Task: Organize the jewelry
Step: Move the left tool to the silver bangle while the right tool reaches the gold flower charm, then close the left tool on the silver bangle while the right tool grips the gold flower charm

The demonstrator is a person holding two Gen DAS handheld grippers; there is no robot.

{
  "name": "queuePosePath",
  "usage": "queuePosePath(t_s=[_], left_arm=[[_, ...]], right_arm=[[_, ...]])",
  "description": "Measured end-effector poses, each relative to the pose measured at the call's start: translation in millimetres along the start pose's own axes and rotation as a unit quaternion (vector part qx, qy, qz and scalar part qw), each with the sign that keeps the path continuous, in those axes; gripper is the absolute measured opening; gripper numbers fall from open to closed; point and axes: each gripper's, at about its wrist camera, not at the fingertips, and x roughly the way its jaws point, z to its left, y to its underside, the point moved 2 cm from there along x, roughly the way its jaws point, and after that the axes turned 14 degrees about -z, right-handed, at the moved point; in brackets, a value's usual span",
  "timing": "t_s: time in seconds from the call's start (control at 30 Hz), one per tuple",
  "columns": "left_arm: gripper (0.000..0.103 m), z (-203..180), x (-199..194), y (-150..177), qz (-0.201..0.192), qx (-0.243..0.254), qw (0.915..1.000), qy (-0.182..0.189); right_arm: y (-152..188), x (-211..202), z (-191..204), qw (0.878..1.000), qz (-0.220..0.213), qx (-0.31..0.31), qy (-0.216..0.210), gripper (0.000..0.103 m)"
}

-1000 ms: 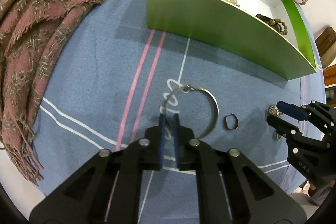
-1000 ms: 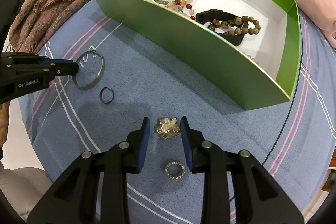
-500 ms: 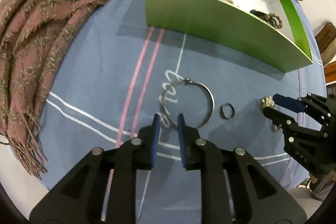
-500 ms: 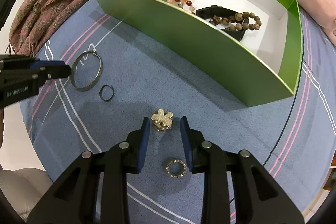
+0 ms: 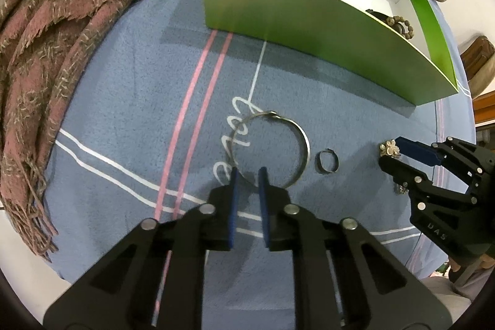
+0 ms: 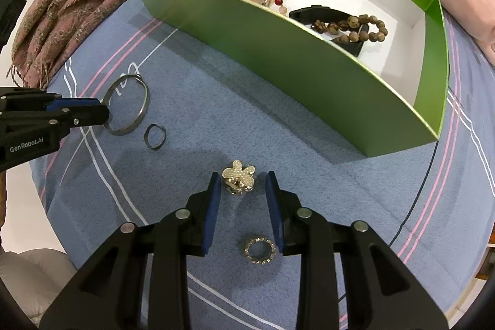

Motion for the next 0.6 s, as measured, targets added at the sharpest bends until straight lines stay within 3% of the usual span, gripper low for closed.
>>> queuePosePath(t_s=[0.17, 0.6], left_arm=[[0.002, 4.0, -3.3, -5.1, -0.001, -0.006, 1.0000, 0.003], [0.006, 3.0, -3.4, -1.9, -0.001, 0.000, 1.0000, -0.005]], right_arm=[[0.1, 1.2, -2.6, 1.000, -0.001, 0.004, -0.009, 0.030], [-0.1, -2.3, -6.9, 1.000, -0.006, 0.004, -0.015, 0.020]])
